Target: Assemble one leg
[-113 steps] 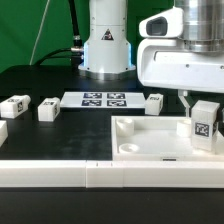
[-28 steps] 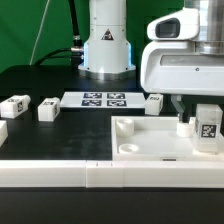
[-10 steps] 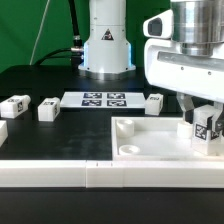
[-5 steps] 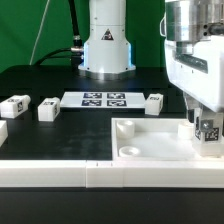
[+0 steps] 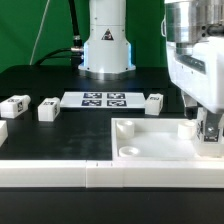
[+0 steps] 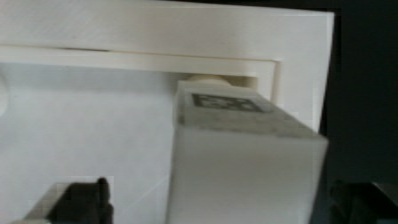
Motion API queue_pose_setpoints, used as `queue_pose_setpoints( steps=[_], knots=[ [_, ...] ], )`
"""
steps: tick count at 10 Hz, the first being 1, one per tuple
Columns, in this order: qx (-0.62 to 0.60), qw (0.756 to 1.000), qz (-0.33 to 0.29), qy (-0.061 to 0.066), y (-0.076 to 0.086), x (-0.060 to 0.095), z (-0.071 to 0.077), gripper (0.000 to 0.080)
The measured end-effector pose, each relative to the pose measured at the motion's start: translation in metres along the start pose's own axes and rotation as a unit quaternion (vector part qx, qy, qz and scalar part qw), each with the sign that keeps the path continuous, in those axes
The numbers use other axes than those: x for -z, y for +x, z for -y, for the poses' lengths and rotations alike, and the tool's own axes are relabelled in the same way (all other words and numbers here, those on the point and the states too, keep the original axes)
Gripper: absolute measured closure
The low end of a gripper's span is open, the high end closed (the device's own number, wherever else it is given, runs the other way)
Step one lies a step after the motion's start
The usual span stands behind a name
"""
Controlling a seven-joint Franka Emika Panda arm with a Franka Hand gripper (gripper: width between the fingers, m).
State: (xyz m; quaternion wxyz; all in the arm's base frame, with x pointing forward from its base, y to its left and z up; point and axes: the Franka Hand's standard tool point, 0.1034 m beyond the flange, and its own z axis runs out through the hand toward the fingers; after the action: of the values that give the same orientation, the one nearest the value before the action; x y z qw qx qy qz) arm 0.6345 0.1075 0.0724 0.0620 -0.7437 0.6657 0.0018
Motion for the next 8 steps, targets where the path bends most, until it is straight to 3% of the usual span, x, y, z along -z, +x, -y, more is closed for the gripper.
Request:
queue_pose_setpoints(
  steps=[2, 4, 6, 8],
  knots=[
    [0.131, 0.991, 0.002, -0.005, -0.010, -0.001, -0.001, 0.0161],
    [0.267, 0.964, 0.003, -0.006, -0.007, -0.004, -0.001, 0.0152],
    [0.388, 0.922, -0.014, -0.016, -0.018, -0.002, 0.002, 0.0151],
    [0.465, 0.885, -0.010, -0.022, -0.018, -0.002, 0.003, 0.0151]
  ],
)
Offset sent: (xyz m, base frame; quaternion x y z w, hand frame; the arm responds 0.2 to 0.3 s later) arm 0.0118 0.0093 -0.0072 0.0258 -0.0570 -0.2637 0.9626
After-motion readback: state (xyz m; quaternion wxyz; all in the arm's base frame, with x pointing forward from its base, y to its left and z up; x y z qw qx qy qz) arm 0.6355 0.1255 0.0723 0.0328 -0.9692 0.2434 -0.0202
